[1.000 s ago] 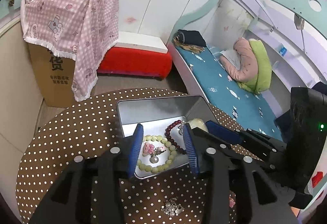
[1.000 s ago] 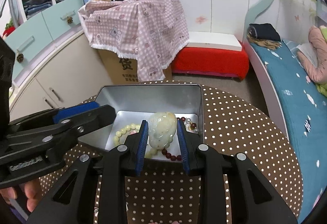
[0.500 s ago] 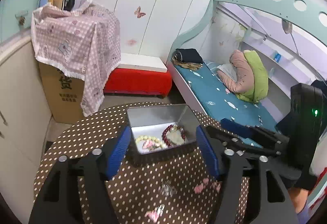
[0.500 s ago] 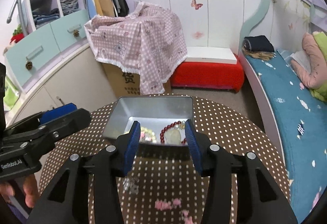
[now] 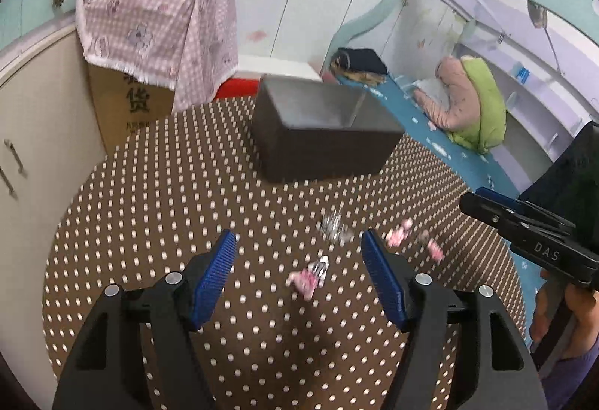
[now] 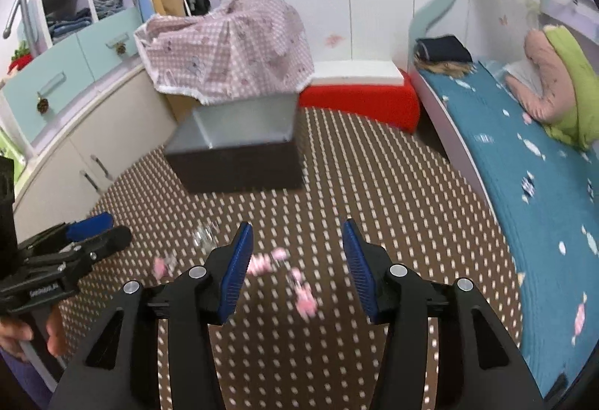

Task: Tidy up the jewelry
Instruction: 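Move both tools back over the pink charms on the table, then grasp a pink charm with the left tool while the right tool grasps a pink bunny charm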

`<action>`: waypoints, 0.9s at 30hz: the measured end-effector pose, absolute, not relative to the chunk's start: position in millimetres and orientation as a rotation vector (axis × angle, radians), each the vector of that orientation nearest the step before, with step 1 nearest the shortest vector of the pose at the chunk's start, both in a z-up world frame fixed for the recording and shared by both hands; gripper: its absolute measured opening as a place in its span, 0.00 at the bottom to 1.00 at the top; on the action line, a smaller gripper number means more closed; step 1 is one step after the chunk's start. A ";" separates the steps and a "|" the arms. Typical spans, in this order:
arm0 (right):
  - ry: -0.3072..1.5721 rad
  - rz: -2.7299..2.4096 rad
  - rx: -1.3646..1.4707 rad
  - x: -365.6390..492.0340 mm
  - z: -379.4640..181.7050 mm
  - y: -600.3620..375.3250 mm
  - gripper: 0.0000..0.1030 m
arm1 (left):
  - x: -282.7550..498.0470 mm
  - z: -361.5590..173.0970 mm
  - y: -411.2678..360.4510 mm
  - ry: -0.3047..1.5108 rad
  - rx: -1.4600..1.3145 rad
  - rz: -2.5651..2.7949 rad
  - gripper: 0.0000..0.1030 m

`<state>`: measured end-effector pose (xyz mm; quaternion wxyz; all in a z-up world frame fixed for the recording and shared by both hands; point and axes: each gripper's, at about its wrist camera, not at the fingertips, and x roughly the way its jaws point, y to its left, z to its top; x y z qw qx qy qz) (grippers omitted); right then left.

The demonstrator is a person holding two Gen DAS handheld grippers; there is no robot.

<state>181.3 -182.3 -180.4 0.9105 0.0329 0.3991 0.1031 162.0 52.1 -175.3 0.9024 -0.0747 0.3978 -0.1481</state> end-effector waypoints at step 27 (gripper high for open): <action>0.925 0.198 0.036 178.2 -233.7 -175.5 0.48 | 168.6 -206.0 31.3 0.870 -0.029 -0.312 0.13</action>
